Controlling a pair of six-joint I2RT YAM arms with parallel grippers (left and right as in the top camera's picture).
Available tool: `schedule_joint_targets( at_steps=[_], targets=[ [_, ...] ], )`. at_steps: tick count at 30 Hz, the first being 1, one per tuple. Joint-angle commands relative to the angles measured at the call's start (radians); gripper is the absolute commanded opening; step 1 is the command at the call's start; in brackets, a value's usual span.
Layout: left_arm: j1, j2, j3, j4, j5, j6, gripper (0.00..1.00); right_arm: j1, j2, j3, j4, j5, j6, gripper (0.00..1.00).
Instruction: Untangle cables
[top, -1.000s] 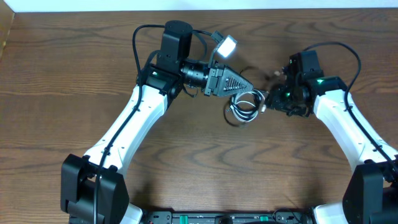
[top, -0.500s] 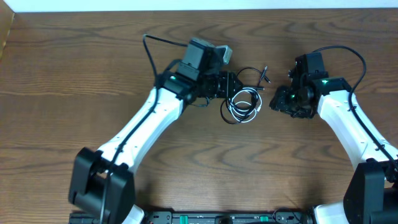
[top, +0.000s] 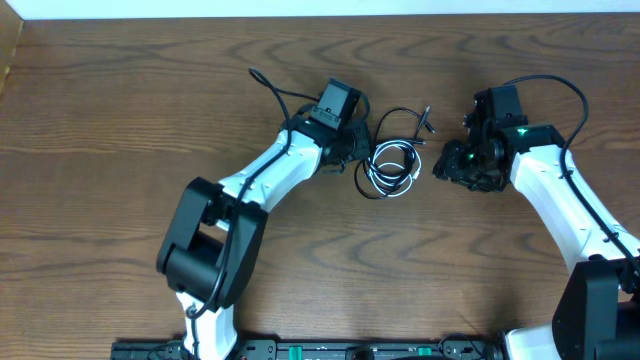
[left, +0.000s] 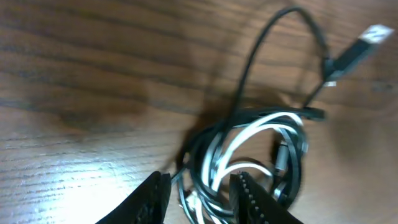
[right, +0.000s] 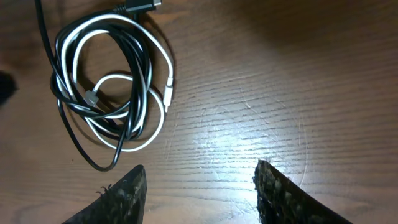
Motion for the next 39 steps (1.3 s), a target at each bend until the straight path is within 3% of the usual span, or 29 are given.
schedule_joint_targets(
  at_steps=[1,6,19,20,24,28,31,36,39],
  targets=[
    [-0.004,0.043,0.005,-0.001,-0.016,-0.065,0.33,-0.005,0.0,-0.003,-0.005,-0.006,-0.008,0.51],
    [-0.016,0.087,0.005,0.005,-0.005,-0.145,0.32,-0.005,0.0,-0.003,-0.013,-0.005,-0.027,0.51],
    [-0.046,0.112,0.005,0.023,-0.005,-0.146,0.32,-0.005,0.0,-0.003,-0.014,0.002,-0.034,0.52],
    [-0.046,0.111,0.005,0.037,0.002,-0.129,0.32,-0.005,0.0,-0.003,-0.014,0.002,-0.034,0.52],
    [-0.041,0.074,0.021,0.066,0.135,0.165,0.37,-0.006,0.0,-0.003,-0.011,0.003,-0.048,0.54],
    [-0.042,0.038,0.021,0.055,0.138,0.23,0.37,-0.005,0.0,-0.003,-0.005,0.005,-0.05,0.55],
    [-0.042,0.035,0.021,0.027,0.138,0.226,0.37,-0.005,0.0,-0.003,-0.006,0.005,-0.049,0.55],
    [-0.048,0.037,-0.008,-0.026,0.033,0.033,0.37,-0.005,0.0,-0.003,-0.005,0.005,-0.049,0.55],
    [-0.056,0.039,-0.011,-0.012,-0.021,-0.019,0.37,-0.005,0.0,-0.003,-0.006,0.005,-0.049,0.55]
  ],
)
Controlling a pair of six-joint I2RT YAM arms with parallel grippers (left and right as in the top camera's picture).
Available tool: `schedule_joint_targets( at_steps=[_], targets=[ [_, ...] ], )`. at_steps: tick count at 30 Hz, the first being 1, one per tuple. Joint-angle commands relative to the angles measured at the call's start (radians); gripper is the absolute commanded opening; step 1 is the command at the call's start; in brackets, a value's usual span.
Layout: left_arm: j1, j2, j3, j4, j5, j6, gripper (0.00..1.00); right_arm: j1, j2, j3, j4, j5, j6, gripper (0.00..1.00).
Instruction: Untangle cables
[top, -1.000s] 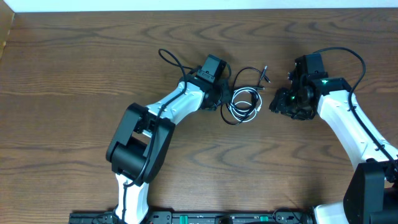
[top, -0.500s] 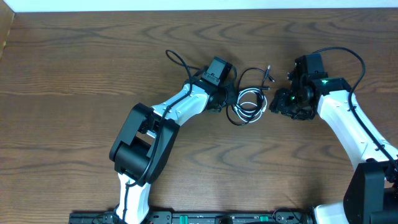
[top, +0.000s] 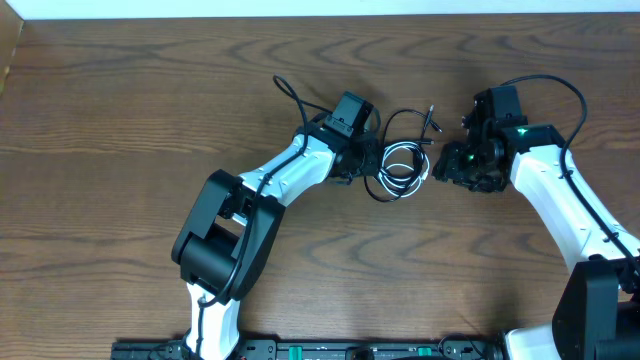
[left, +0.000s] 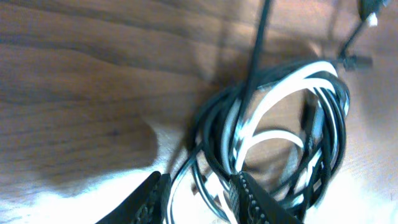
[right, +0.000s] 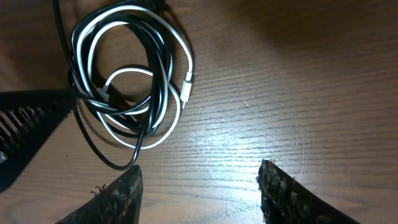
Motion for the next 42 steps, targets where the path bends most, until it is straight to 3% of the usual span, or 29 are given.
schedule_joint_targets(
  at_steps=[1,6,19,21,31,33,34,42],
  targets=[
    [-0.016,-0.019,-0.011,0.037,-0.093,-0.096,0.37,-0.005,0.0,-0.003,0.001,0.003,-0.013,0.55],
    [-0.032,-0.018,-0.011,0.097,-0.093,-0.13,0.37,-0.005,0.0,-0.003,-0.008,0.003,-0.014,0.55],
    [-0.081,0.002,-0.011,0.081,-0.163,-0.269,0.36,-0.005,0.0,-0.003,-0.021,0.004,-0.014,0.54],
    [-0.081,0.009,-0.011,0.077,-0.163,-0.29,0.32,-0.005,0.0,-0.003,-0.021,0.004,-0.014,0.55],
    [-0.101,0.064,-0.011,0.075,-0.167,-0.29,0.28,-0.005,0.0,-0.003,-0.023,0.003,-0.014,0.54],
    [-0.101,0.064,-0.011,0.076,-0.18,-0.289,0.1,-0.005,0.0,-0.003,-0.024,0.003,-0.014,0.54],
    [-0.101,0.064,-0.011,0.075,-0.182,-0.289,0.08,-0.005,0.0,-0.003,-0.024,0.003,-0.014,0.55],
    [-0.082,-0.001,-0.01,0.066,-0.17,-0.049,0.08,-0.005,0.0,-0.003,-0.011,-0.022,-0.047,0.54]
  ],
)
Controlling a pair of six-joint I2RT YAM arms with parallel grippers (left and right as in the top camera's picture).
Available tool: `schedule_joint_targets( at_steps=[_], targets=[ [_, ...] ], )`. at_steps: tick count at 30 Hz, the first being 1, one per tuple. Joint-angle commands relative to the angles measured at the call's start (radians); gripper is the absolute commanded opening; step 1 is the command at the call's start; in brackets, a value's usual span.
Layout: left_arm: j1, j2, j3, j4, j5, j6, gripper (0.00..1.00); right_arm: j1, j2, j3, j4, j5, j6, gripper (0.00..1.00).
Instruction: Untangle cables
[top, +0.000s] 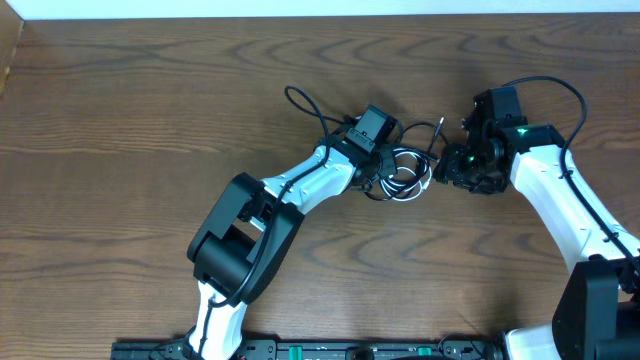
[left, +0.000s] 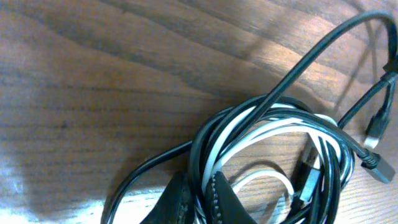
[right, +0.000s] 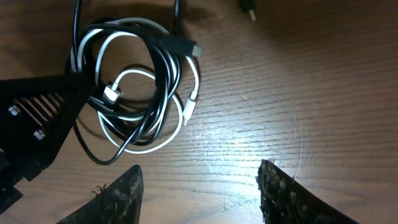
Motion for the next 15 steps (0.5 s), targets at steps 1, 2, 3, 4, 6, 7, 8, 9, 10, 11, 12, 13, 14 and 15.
schedule_joint_targets(
  at_steps=[1,2,3,4,6,7,8,9,10,11,12,13,14,15],
  targets=[
    [0.014,-0.056,-0.005,-0.022,-0.01,0.194,0.07,-0.005,0.0,-0.003,0.017,-0.052,-0.07,0.53],
    [0.016,-0.089,-0.005,-0.028,-0.009,0.23,0.07,-0.005,0.0,-0.003,0.028,-0.101,-0.106,0.51],
    [0.016,-0.116,-0.005,-0.031,-0.003,0.262,0.07,-0.005,-0.001,-0.002,0.045,-0.171,-0.148,0.48],
    [0.016,-0.153,-0.005,-0.035,0.024,0.309,0.08,-0.005,-0.002,-0.002,0.06,-0.232,-0.177,0.47],
    [0.021,-0.234,-0.005,-0.051,0.12,0.361,0.07,-0.005,-0.011,-0.002,0.11,-0.378,-0.235,0.48],
    [0.024,-0.257,-0.005,-0.058,0.159,0.361,0.07,-0.005,-0.015,-0.002,0.123,-0.407,-0.238,0.49],
    [0.029,-0.274,-0.005,-0.064,0.2,0.361,0.07,-0.005,-0.019,-0.002,0.132,-0.422,-0.238,0.5],
    [0.035,-0.291,-0.005,-0.068,0.254,0.361,0.07,-0.005,-0.022,-0.002,0.138,-0.428,-0.238,0.51],
    [0.05,-0.312,-0.005,-0.071,0.343,0.361,0.07,-0.005,-0.023,-0.002,0.142,-0.427,-0.237,0.51],
    [0.056,-0.315,-0.005,-0.071,0.373,0.361,0.07,-0.005,-0.023,-0.002,0.142,-0.423,-0.237,0.51],
    [0.067,-0.323,-0.005,-0.071,0.417,0.36,0.08,-0.005,-0.023,-0.002,0.142,-0.406,-0.225,0.51],
    [0.076,-0.327,-0.005,-0.071,0.445,0.36,0.07,-0.005,-0.023,-0.002,0.142,-0.38,-0.202,0.51],
    [0.085,-0.33,-0.005,-0.07,0.478,0.36,0.07,-0.005,-0.023,-0.002,0.142,-0.354,-0.172,0.51],
    [0.094,-0.333,-0.005,-0.069,0.507,0.36,0.07,-0.005,-0.023,-0.002,0.142,-0.322,-0.133,0.52]
  ],
)
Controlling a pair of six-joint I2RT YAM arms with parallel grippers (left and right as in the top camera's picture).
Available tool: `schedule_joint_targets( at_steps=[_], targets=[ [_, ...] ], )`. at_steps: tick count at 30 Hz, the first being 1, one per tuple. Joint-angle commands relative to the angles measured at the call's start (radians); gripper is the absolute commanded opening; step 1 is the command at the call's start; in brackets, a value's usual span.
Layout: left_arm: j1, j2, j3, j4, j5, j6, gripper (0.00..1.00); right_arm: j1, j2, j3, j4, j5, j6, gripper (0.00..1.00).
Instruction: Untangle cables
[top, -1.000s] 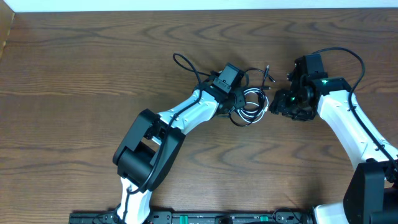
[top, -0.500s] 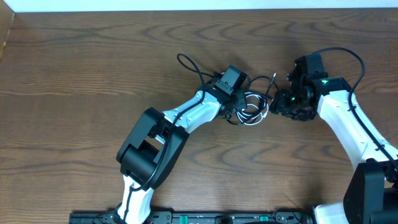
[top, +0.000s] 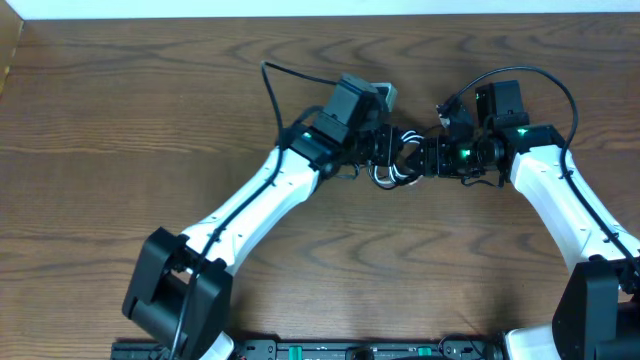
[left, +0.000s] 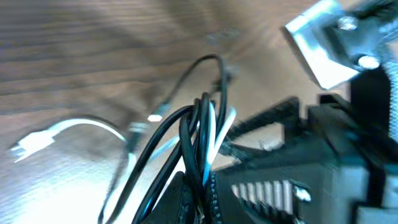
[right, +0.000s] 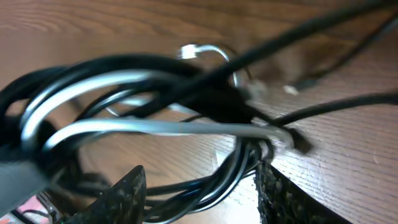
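Observation:
The tangled bundle of black and white cables (top: 393, 172) hangs between the two grippers near the table's back middle. My left gripper (top: 378, 148) is shut on several strands of it; in the left wrist view the cables (left: 200, 124) rise straight out of the closed gripper (left: 199, 194), and a white plug (left: 25, 147) trails off to the left. My right gripper (top: 430, 158) faces it from the right and is open. In the right wrist view the blurred loops (right: 155, 102) run across between the spread fingers (right: 124, 193) of that gripper (right: 199, 194).
The brown wooden table (top: 120, 150) spreads all round. A pale wall strip (top: 300, 7) borders its far edge. Each arm's own black lead arcs above its wrist (top: 268, 85). In the left wrist view the right gripper's body (left: 292, 180) sits very close.
The left gripper, shut on the bundle on the table, now holds it raised and turned toward the right gripper. The right gripper has come in around the loops, still open.
At first the bundle lay on the table between both open grippers, the left one just beside it. Then the left gripper stood over the loops, open. Then it was shut on several strands. Now the bundle is lifted and the open right gripper straddles it.

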Motion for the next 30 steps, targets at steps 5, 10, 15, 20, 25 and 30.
schedule_joint_targets(
  at_steps=[5,10,15,20,25,30],
  targets=[
    [0.08,-0.033,0.002,0.024,0.389,0.008,0.08,-0.006,-0.011,-0.003,0.032,0.129,0.204,0.52],
    [0.1,-0.087,0.002,0.063,0.513,-0.01,0.07,-0.006,-0.008,-0.014,0.063,0.165,0.278,0.51],
    [0.137,-0.161,0.002,0.066,0.54,-0.028,0.07,-0.006,-0.008,-0.046,0.054,0.264,0.316,0.5],
    [0.207,-0.211,0.002,0.066,0.547,-0.041,0.07,-0.007,-0.008,-0.092,0.032,0.336,0.315,0.44],
    [0.255,-0.212,0.002,0.043,0.565,-0.031,0.07,-0.006,-0.008,-0.119,0.01,0.348,0.266,0.05],
    [0.25,-0.21,0.002,-0.029,0.463,0.038,0.08,-0.006,-0.008,-0.118,0.047,0.217,0.174,0.07]
  ],
)
